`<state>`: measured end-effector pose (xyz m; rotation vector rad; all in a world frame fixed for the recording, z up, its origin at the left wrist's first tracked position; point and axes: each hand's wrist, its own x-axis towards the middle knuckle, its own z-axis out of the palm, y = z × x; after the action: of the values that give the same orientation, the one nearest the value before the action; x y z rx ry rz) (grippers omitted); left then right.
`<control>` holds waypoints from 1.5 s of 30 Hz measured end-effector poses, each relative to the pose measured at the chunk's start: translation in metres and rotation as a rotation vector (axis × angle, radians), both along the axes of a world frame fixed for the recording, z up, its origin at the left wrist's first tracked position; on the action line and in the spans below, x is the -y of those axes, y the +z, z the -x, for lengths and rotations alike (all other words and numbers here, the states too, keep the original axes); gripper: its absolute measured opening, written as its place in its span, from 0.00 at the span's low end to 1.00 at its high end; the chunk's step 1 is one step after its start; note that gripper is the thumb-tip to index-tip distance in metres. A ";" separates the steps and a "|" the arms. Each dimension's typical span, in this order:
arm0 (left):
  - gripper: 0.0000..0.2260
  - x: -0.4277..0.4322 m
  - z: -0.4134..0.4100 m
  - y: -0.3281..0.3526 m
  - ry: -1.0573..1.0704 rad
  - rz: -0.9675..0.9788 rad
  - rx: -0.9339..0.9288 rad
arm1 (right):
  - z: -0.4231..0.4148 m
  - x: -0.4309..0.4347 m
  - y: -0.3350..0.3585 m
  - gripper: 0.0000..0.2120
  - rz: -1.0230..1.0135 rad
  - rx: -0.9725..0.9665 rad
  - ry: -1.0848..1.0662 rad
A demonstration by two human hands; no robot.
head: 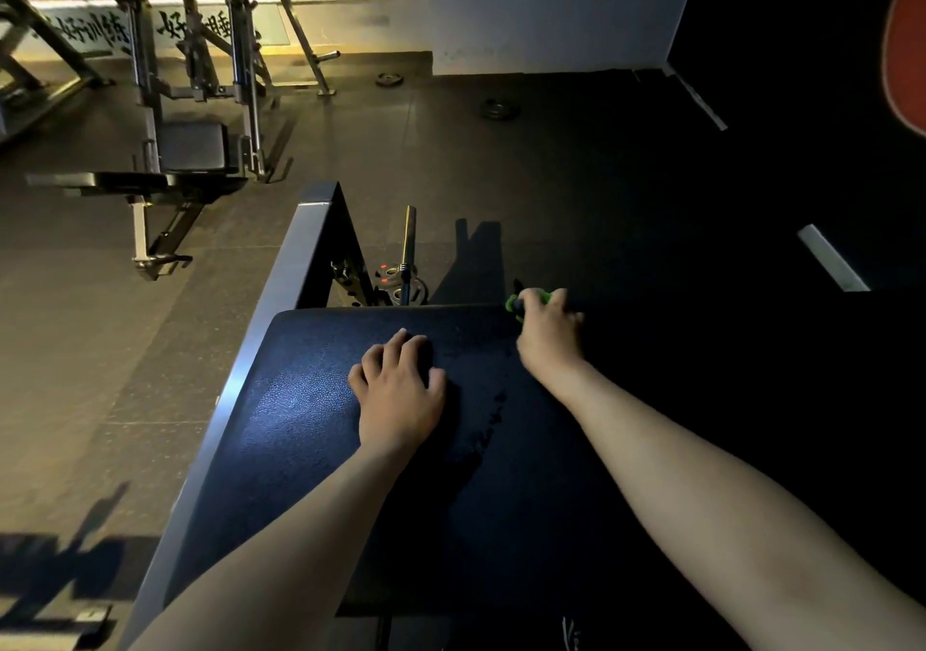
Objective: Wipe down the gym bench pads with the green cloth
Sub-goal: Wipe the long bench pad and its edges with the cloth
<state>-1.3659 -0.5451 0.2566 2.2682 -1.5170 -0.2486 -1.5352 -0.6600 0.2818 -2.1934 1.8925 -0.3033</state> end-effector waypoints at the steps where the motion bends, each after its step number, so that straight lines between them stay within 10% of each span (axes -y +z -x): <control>1: 0.20 0.001 0.001 -0.001 0.002 -0.003 0.005 | -0.010 -0.006 0.002 0.19 -0.009 0.029 0.031; 9: 0.24 0.002 -0.001 -0.002 0.012 0.004 0.004 | -0.060 -0.047 0.005 0.18 -0.138 0.178 0.456; 17: 0.18 0.000 -0.001 -0.001 0.003 0.032 -0.026 | 0.012 0.003 0.007 0.22 -0.085 0.058 0.018; 30: 0.26 -0.002 -0.002 0.002 0.012 0.053 -0.083 | -0.048 -0.065 0.006 0.17 -0.037 0.093 0.413; 38: 0.31 -0.004 -0.018 0.008 -0.070 -0.040 -0.148 | 0.003 -0.029 0.007 0.14 0.023 -0.060 -0.042; 45: 0.31 -0.039 -0.026 0.001 0.041 -0.084 -0.025 | -0.085 -0.081 0.006 0.12 0.036 0.092 0.313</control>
<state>-1.3395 -0.5057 0.2580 2.3502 -1.4717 -0.3335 -1.4498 -0.5787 0.2874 -2.4090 1.4782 -0.3746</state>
